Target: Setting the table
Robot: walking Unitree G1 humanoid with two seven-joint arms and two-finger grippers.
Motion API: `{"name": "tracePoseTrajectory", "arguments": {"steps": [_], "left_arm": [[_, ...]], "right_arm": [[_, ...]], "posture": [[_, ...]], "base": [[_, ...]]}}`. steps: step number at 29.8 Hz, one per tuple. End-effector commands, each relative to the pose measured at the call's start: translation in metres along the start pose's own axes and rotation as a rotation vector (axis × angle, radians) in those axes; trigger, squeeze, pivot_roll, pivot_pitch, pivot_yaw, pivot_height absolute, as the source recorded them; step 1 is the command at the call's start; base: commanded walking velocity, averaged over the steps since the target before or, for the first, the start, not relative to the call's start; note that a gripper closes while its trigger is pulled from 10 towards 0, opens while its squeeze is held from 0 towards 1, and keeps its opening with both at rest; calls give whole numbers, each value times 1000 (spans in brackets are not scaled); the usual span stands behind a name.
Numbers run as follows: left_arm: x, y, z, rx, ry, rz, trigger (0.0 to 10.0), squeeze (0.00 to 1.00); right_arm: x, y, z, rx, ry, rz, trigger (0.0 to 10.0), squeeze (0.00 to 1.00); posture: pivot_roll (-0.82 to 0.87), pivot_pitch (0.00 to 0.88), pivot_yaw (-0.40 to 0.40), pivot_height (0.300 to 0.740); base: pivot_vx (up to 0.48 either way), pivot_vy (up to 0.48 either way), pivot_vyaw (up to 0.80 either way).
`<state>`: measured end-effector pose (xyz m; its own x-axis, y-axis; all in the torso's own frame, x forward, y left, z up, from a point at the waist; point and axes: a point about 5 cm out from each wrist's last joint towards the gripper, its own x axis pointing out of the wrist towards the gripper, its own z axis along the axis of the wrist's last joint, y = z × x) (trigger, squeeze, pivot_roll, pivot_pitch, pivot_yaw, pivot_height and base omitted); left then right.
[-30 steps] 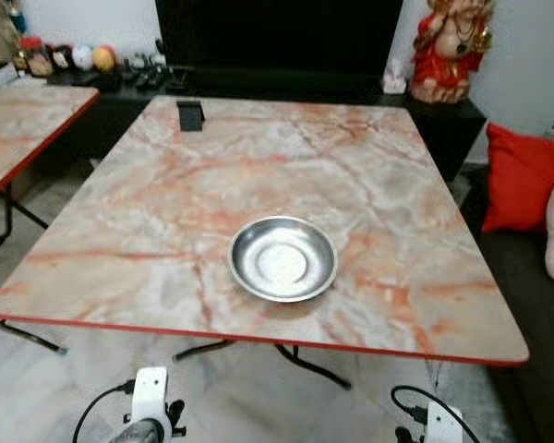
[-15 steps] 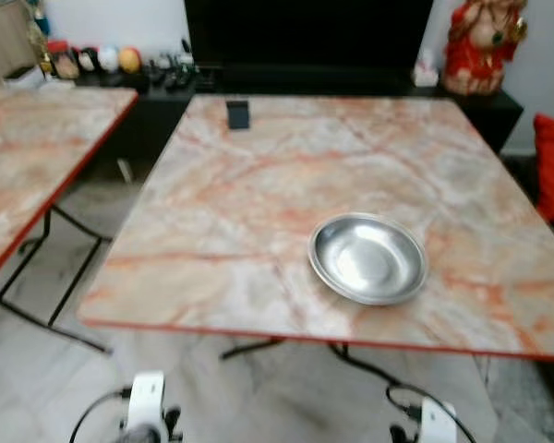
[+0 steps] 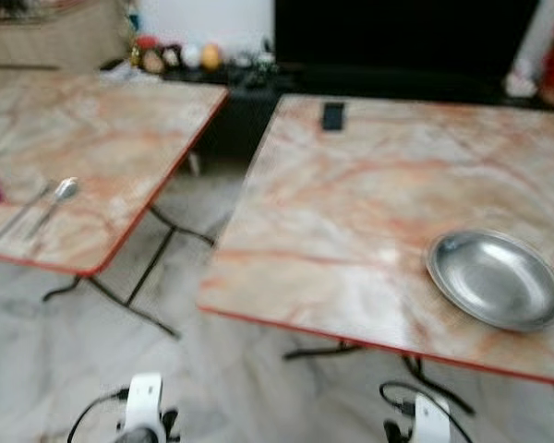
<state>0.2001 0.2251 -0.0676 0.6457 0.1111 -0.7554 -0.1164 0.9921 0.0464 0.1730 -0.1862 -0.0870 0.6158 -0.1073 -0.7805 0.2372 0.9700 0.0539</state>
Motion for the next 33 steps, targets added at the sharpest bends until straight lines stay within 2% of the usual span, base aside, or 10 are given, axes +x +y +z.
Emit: {"name": "tracePoseTrajectory", "arguments": {"steps": [1,25,33], "left_arm": [[1,-5,4,-6,-10,-10,10000,0],[1,-7,2,-10,-4,-14,10000,0],[0,-4,-1,22,12,-18,10000,0]], "right_arm": [[-1,-9,-2,7,2,-27,10000,0],[-2,-13,-4,5,3,-30,10000,0],[-3,-13,-6,3,2,-33,10000,0]], "posture": [[20,0,-29,740],[16,0,-20,740],[0,0,-6,740]], "base": [[0,375,0],[0,371,0],[0,371,0]]}}
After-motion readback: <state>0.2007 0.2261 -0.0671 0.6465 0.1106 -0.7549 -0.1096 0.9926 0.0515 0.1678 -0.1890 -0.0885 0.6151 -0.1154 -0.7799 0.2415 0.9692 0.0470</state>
